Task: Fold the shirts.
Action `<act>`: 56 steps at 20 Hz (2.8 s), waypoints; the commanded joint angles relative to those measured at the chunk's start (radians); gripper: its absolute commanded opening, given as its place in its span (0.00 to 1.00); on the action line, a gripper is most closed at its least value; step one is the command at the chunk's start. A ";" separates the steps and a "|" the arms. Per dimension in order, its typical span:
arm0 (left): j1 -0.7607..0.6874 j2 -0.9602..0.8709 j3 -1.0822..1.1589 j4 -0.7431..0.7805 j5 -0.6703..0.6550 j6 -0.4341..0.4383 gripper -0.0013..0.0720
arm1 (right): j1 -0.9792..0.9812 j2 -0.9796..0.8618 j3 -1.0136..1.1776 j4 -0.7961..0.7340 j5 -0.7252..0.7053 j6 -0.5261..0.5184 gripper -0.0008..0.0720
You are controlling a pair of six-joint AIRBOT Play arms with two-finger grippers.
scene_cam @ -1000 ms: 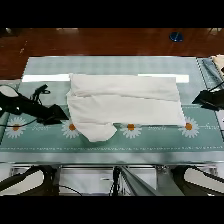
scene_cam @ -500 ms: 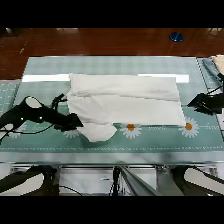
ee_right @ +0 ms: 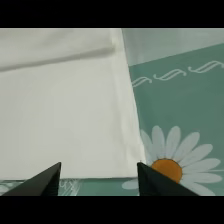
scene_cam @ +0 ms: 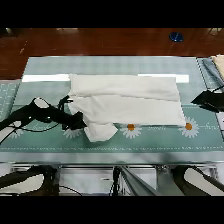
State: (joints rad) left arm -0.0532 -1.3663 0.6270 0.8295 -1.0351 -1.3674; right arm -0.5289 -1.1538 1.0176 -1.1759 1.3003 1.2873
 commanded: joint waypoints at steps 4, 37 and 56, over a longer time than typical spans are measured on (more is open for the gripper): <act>0.101 0.105 0.000 0.052 -0.032 0.092 0.07 | -0.080 0.004 -0.102 -0.092 0.010 0.039 0.77; 0.169 0.223 0.293 0.005 -0.109 0.212 0.07 | -0.145 0.135 -0.372 0.617 -0.074 -0.264 0.05; 0.165 -0.440 0.980 -0.068 -0.193 0.167 0.07 | 0.161 -0.321 -0.011 0.723 -0.581 -0.253 0.05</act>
State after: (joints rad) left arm 0.1108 -1.7214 1.5341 0.7628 -1.1908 -1.1790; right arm -0.3996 -1.4086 0.9768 -0.4515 0.8173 1.0298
